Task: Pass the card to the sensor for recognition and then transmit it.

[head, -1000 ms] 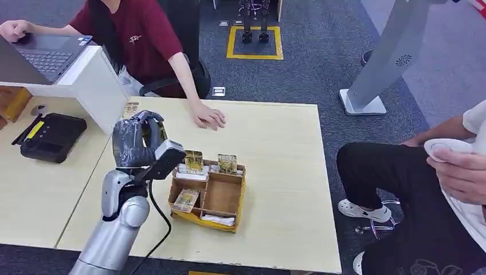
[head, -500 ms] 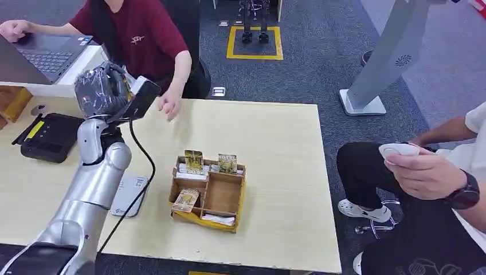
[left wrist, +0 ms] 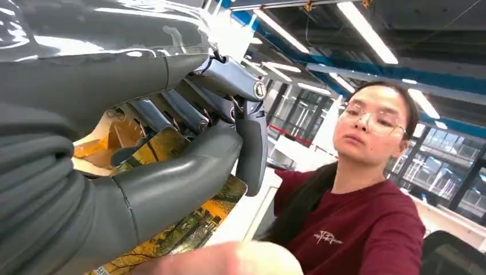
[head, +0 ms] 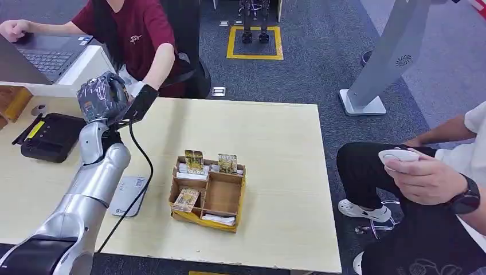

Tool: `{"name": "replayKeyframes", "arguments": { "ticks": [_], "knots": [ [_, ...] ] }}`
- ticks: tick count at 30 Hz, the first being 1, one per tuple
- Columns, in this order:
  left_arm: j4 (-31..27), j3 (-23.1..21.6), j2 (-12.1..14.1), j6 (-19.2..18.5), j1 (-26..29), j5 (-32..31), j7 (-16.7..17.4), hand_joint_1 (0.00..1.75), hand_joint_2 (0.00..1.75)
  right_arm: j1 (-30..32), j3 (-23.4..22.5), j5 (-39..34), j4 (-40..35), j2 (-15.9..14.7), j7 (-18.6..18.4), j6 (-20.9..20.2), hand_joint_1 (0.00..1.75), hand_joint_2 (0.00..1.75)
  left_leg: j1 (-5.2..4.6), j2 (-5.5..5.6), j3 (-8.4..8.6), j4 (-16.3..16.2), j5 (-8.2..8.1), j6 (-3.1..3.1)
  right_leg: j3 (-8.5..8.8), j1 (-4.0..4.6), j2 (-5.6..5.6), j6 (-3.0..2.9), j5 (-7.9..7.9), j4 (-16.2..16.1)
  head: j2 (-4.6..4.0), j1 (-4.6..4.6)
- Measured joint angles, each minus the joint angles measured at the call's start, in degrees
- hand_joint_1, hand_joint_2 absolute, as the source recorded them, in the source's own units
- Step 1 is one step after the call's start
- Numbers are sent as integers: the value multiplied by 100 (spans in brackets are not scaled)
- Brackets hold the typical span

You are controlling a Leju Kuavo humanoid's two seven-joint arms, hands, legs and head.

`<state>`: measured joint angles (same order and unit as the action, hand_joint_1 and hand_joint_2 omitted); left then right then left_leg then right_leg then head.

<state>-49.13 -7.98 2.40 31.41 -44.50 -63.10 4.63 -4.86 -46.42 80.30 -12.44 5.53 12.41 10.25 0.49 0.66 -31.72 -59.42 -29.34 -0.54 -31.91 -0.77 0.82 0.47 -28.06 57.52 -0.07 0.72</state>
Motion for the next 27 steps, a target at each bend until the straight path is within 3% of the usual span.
{"name": "replayKeyframes", "arguments": {
  "ticks": [5, 6, 7, 8, 27],
  "knots": [
    [87, 7, 0, 0, -8, 0, -2, 175, 175, 0, 0, -4, 0, 0, 0, 0, 0, 0, 0, 0, 0, 0, 0, 0, 0, 0, 0, 0, 0, 0, 0, 0],
    [98, 7, 0, 0, -9, 0, -4, 152, 175, 0, 0, -4, 0, 0, 0, 0, 0, 0, 0, 0, 0, 0, 0, 0, 0, 0, 0, 0, 0, 0, 0, 2],
    [113, 9, 0, 0, -12, 0, -15, 152, 175, -1, 0, -7, 0, 0, 2, 0, 0, 0, 0, 0, 0, 0, 0, 0, 0, 0, 0, 0, 0, 0, 0, 0],
    [124, 9, 2, 0, -14, 0, -20, 0, 175, -1, 0, -7, 0, 0, 2, 0, 0, 0, 0, 0, 0, 0, 0, 0, -1, 0, 0, 0, 0, 0, 0, 2],
    [157, 243, 142, 332, -16, 216, -243, 0, 175, 2, 4, -46, 0, -13, -15, 4, 0, 0, 1, 0, -2, 0, 0, 0, 0, 0, 0, 0, 0, 0, 0, 0]
  ]
}}
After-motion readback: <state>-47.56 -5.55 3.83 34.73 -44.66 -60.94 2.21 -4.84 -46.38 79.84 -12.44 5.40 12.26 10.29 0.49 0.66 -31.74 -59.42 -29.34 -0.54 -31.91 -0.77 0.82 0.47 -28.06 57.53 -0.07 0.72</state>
